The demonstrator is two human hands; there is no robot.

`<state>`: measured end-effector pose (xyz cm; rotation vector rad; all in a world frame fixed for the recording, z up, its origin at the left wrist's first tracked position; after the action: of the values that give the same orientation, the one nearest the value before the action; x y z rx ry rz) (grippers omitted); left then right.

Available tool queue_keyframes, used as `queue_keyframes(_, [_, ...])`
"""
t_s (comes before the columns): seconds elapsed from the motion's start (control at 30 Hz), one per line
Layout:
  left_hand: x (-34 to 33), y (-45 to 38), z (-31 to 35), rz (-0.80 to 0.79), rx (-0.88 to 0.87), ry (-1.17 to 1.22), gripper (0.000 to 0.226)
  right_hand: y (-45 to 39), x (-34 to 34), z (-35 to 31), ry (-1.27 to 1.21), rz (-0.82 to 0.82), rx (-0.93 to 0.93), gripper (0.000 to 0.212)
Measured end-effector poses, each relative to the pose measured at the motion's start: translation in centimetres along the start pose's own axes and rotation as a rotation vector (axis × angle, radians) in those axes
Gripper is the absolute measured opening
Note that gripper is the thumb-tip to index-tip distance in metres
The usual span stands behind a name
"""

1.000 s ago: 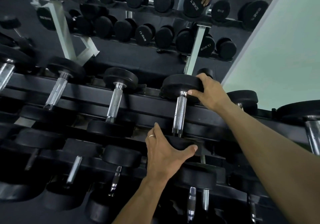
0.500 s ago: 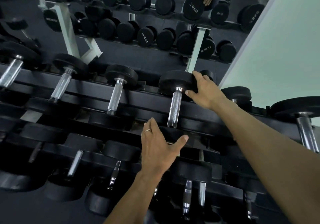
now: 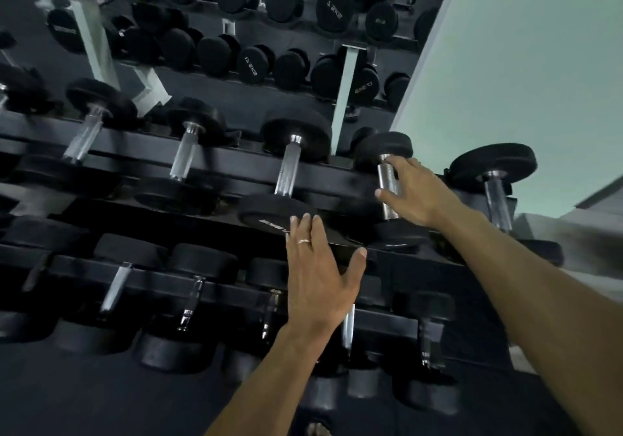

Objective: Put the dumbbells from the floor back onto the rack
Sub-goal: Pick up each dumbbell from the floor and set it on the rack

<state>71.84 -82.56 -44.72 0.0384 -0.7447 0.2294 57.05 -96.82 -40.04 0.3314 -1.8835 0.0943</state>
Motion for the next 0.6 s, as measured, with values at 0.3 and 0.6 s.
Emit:
queue_keyframes(0.3, [-9.8,-1.2,4.9,-0.027,0.197,0.081,0.102,-3.1,2.7,8.1,-0.078,-0.002,0.027,0.069])
queue_keyframes(0.6, [-15.3,-5.5,6.0,0.064,0.592,0.110,0.128,-10.0,2.6,10.5,-0.172,-0.096,0.187,0.075])
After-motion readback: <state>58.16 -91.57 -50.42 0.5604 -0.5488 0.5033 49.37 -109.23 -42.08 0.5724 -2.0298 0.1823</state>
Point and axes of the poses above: each hand's wrist, its own y-axis away from the middle knuckle, its own x-axis out of the back of the hand, z = x × y, the point moved 5 cm from there along -y, towards the middle knuckle, and after that the axes turned 4 degrees about -y, right-handed, at the moved point
